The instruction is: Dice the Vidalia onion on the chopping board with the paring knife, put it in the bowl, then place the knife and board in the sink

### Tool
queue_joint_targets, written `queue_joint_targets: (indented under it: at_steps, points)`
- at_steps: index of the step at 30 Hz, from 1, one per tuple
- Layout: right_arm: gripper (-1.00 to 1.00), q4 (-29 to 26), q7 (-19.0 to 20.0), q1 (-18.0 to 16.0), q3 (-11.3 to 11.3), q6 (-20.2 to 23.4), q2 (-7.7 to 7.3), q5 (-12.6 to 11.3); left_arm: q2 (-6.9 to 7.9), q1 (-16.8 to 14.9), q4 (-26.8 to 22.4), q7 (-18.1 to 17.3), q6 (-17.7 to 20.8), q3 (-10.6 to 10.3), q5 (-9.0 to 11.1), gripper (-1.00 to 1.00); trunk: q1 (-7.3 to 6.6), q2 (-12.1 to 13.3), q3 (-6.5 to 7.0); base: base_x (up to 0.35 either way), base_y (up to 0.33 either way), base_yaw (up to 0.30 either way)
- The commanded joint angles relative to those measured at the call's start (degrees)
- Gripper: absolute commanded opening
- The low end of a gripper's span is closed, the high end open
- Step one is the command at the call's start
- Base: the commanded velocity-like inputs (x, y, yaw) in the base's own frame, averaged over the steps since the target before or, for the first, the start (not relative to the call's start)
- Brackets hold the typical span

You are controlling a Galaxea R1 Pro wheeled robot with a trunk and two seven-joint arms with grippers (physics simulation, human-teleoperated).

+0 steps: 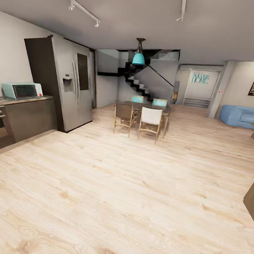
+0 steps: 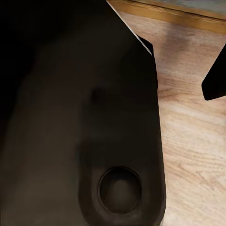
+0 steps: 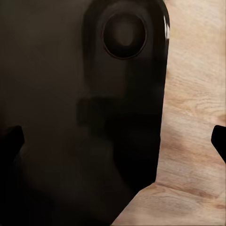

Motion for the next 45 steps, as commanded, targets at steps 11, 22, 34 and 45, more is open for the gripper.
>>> queue_joint_targets:
  at_steps: [11,22,34,45]
  points:
    - [1.0,-1.5,0.2,-0.2,-0.1,-0.1,1.43,-0.1,-0.18,-0.2,0.3,-0.1,-0.1,0.1,-0.1,1.0,0.0,0.0,-0.03,0.0,0.0,0.0]
    - [1.0,-3.1,0.2,-0.2,-0.2,-0.1,2.64,-0.1,0.33,-0.2,-0.1,0.1,-0.1,0.3,-0.2,1.0,0.0,0.0,-0.03,0.0,0.0,0.0]
    - [1.0,-3.3,0.2,-0.2,-0.4,-0.1,2.53,-0.1,0.62,-0.2,-2.1,0.1,-0.1,0.3,-0.3,1.0,0.0,0.0,-0.03,0.0,0.0,0.0]
    - [1.0,-3.6,0.2,-0.2,-0.4,-5.1,2.63,-0.2,0.82,-0.2,-4.0,0.1,-3.3,0.4,-0.3,1.0,0.0,0.0,-0.03,0.0,0.0,0.0]
